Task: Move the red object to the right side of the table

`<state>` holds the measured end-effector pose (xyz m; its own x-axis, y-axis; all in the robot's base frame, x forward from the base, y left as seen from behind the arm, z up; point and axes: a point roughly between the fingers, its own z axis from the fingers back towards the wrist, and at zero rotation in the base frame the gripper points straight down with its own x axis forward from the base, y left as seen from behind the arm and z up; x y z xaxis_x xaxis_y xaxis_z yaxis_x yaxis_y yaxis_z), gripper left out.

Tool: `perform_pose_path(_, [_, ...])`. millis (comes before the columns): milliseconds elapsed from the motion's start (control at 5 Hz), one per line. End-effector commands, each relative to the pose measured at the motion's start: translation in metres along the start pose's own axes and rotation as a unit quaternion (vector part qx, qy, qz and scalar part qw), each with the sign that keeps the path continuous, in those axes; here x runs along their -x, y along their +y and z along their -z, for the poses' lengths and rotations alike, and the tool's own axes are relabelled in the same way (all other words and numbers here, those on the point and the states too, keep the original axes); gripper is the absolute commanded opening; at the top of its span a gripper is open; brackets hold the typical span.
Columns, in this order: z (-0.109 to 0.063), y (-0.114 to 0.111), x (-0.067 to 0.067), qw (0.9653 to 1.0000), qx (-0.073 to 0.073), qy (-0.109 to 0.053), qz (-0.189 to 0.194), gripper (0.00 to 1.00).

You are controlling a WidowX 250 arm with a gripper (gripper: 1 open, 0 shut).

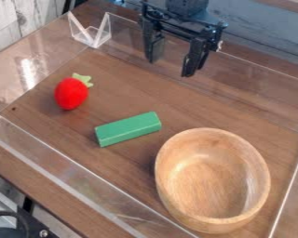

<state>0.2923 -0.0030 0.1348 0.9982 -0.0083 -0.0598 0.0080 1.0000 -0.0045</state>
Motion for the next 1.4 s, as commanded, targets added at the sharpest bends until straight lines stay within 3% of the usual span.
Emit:
perform_pose_path(0, [0.017,-0.001,0.002,0.9997,-0.002,0.018,0.016,1.00])
perform_pose_path(200, [0.025,0.013,0.011,0.9995,-0.004,0.029,0.013,1.00])
perform_pose_path(400, [0.025,0.041,0.023,0.9996,-0.012,0.026,0.004,1.00])
perform_pose_path(600, [0.027,0.072,0.028,0.9996,-0.020,0.013,0.011,1.00])
perform_pose_path(1000, [0.022,0.104,0.037,0.9992,-0.037,-0.014,-0.007,1.00])
perform_pose_path(1200, [0.019,0.130,0.045,0.9990,-0.037,-0.024,-0.011,1.00])
